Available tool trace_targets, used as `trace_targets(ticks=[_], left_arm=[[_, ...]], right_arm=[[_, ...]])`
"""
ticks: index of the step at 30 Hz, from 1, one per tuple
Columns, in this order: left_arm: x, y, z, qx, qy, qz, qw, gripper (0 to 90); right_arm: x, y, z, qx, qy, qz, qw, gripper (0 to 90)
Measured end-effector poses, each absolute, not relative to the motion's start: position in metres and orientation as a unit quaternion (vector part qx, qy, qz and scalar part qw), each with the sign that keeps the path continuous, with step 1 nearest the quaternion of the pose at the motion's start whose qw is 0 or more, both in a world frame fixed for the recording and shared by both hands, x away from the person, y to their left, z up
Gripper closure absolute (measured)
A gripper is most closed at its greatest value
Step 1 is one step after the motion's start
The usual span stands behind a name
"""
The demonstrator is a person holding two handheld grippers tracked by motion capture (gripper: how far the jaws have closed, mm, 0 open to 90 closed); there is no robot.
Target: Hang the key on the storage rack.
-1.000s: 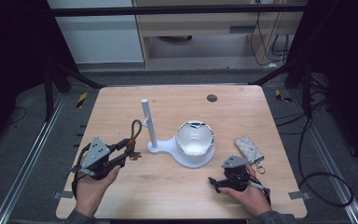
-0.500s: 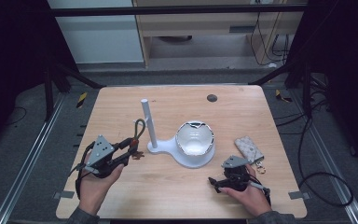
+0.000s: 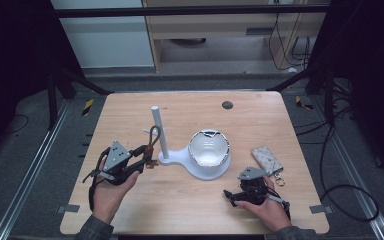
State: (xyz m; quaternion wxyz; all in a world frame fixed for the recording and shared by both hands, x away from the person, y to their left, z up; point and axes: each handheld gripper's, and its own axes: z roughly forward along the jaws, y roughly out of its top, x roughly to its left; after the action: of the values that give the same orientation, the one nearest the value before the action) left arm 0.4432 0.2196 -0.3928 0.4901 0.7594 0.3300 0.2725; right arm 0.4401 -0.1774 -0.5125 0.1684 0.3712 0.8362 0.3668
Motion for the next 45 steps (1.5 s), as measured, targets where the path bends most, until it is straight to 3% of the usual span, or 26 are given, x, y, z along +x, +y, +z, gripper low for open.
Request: trace_targets(ticks=[33,45], left_arm=[[0.473,0.204,-0.413,0.762,0.357,0.25,0.479,65.0],[0.466,0.207,-0.421,0.775,0.352,0.245,0.465,56.2]], right_arm=[[0.44,-0.177,-0.512,0.371,0.836,0.367,0.168,8.6],[0.44,-0.178,-0.512,0.371,0.836,0.367,0.168,8.5]])
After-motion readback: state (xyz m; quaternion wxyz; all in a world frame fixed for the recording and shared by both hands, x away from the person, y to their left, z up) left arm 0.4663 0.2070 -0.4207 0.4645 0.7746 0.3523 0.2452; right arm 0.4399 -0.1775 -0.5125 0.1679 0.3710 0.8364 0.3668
